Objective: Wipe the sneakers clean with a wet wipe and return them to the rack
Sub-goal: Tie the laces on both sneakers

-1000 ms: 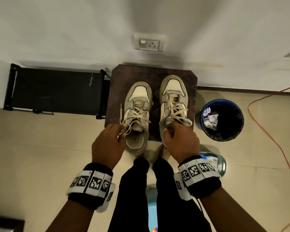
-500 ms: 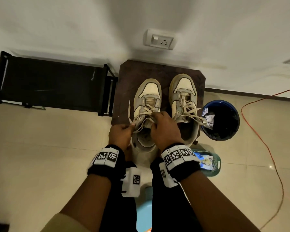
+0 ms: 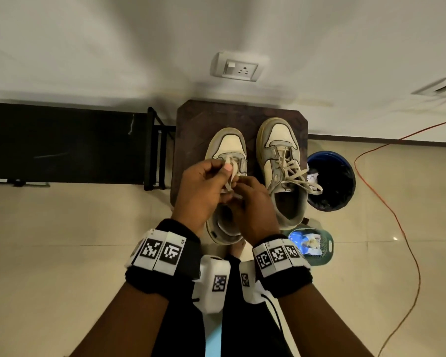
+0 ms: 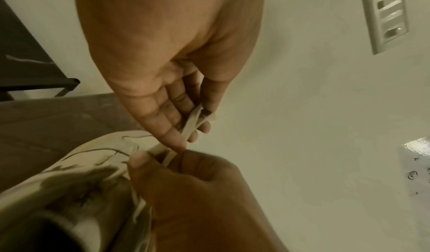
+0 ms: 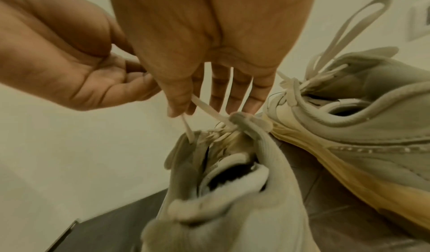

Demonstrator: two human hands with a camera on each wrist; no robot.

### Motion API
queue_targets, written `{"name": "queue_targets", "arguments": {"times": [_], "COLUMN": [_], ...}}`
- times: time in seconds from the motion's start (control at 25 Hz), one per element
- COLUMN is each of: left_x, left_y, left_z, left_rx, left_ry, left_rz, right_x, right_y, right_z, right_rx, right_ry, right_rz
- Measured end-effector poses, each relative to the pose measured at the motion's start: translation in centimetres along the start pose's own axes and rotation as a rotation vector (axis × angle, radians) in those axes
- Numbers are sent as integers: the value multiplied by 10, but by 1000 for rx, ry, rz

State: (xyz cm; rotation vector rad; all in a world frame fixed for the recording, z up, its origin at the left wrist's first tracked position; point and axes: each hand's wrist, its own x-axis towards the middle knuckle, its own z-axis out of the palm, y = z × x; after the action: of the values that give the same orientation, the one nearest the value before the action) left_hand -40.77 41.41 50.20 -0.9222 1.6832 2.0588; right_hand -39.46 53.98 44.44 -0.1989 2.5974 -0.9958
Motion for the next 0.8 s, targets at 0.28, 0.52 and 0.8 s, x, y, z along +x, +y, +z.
{"name": "queue_targets", "arguments": {"times": [0.28,0.52,0.8], "left_x": [35,18,30], "left_y": [-3,-44,-55], "left_z": [-10,7,-1], "left_rx": [426,1352,1106], "left_ry": [-46,-120,66], "left_rz": [141,395,449], "right_x": [21,27,27], "right_y": [19,20,23], "right_z": [-29,-27,-31], "right_rx": [393,563,683], "right_ry": [116,141,172], "right_rz": [244,335,411]}}
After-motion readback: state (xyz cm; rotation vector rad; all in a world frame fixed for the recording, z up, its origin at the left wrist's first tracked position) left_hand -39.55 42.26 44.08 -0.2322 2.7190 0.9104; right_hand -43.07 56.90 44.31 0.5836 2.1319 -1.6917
